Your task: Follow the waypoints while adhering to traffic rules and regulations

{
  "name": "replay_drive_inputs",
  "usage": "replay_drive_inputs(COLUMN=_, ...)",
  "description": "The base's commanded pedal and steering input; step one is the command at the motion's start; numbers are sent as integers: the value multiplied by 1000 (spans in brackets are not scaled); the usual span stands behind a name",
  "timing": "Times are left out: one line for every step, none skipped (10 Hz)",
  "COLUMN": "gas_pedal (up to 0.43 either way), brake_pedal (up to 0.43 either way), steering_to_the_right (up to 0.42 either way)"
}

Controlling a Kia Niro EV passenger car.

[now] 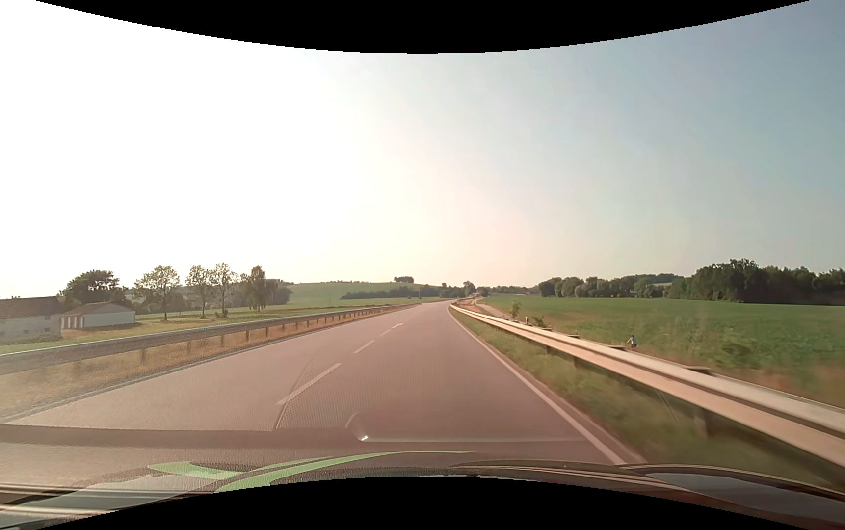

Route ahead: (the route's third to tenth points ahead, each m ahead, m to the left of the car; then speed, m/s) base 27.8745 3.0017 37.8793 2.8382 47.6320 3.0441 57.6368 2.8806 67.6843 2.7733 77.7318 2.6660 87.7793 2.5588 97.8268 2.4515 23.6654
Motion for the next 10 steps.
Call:
replay_drive_inputs(gas_pedal=220, brake_pedal=0, steering_to_the_right=-2)
replay_drive_inputs(gas_pedal=220, brake_pedal=0, steering_to_the_right=-2)
replay_drive_inputs(gas_pedal=240, brake_pedal=0, steering_to_the_right=-1)
replay_drive_inputs(gas_pedal=287, brake_pedal=0, steering_to_the_right=-1)
replay_drive_inputs(gas_pedal=421, brake_pedal=0, steering_to_the_right=-1)
replay_drive_inputs(gas_pedal=539, brake_pedal=0, steering_to_the_right=-1)
replay_drive_inputs(gas_pedal=689, brake_pedal=0, steering_to_the_right=-1)
replay_drive_inputs(gas_pedal=831, brake_pedal=0, steering_to_the_right=-1)
replay_drive_inputs(gas_pedal=862, brake_pedal=0, steering_to_the_right=-1)
replay_drive_inputs(gas_pedal=862, brake_pedal=0, steering_to_the_right=0)
